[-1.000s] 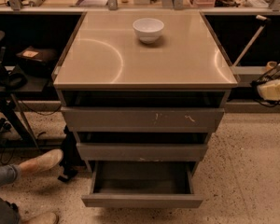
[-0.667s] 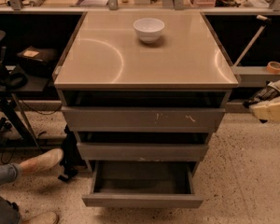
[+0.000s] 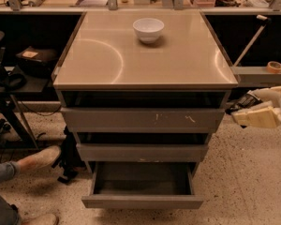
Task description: Place rxbar chocolate into bottom drawer
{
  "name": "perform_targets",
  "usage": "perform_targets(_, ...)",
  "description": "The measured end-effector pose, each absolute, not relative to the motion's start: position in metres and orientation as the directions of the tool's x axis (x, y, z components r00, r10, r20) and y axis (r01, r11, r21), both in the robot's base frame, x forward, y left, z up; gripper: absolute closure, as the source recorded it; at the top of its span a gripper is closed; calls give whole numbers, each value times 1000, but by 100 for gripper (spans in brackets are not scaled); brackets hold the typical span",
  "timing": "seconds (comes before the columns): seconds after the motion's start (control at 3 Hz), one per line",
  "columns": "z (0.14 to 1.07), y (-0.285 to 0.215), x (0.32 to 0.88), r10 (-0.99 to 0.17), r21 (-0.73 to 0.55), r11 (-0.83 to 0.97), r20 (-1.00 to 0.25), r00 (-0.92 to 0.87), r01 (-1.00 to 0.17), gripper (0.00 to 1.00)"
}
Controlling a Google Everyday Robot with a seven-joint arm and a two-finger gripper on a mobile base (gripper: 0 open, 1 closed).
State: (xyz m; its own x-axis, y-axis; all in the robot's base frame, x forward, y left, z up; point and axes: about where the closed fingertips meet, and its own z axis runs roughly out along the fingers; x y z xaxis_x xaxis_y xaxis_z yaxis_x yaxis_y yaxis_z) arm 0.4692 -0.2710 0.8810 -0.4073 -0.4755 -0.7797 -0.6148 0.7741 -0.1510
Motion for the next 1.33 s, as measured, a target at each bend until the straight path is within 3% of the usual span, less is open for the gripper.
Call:
perform_targets(0.33,839,-245,463,-483,-166,757,-793,-371,-632,100)
perform_targets(1.0,623,-118,467,-567,-110,655,-726,-389,-748,100)
perform_targets(1.33,625,-116,468,-566,-110,653,-728,-386,-749,100)
